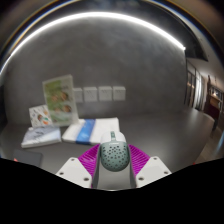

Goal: Arrange mouse

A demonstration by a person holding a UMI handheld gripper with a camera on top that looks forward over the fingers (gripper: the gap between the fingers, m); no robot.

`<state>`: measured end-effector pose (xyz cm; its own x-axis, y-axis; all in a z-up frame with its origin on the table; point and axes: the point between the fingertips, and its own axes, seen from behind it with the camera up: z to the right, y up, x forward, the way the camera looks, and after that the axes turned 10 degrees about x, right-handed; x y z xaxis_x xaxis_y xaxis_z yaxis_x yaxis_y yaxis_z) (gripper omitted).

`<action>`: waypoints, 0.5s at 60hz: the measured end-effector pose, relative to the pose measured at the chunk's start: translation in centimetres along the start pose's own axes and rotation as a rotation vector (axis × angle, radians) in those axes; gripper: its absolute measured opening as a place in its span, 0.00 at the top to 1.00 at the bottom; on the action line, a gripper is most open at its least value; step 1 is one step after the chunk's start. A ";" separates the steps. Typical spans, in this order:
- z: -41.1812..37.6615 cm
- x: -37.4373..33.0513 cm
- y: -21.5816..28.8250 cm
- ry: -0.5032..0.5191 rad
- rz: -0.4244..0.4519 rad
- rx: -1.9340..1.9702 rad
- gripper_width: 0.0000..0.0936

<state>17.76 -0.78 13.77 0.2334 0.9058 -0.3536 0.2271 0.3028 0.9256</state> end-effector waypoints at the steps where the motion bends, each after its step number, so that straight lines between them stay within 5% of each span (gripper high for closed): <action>1: -1.5 -1.0 0.6 0.003 0.023 -0.001 0.54; 9: -17.0 -6.2 1.0 0.102 0.104 0.024 0.54; 16: -29.6 -7.4 -4.6 0.197 0.004 0.056 0.54; 30: -39.9 -6.1 -17.9 0.184 -0.161 -0.022 0.54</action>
<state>-25.44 0.12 4.78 0.0191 0.8834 -0.4683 0.2265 0.4523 0.8626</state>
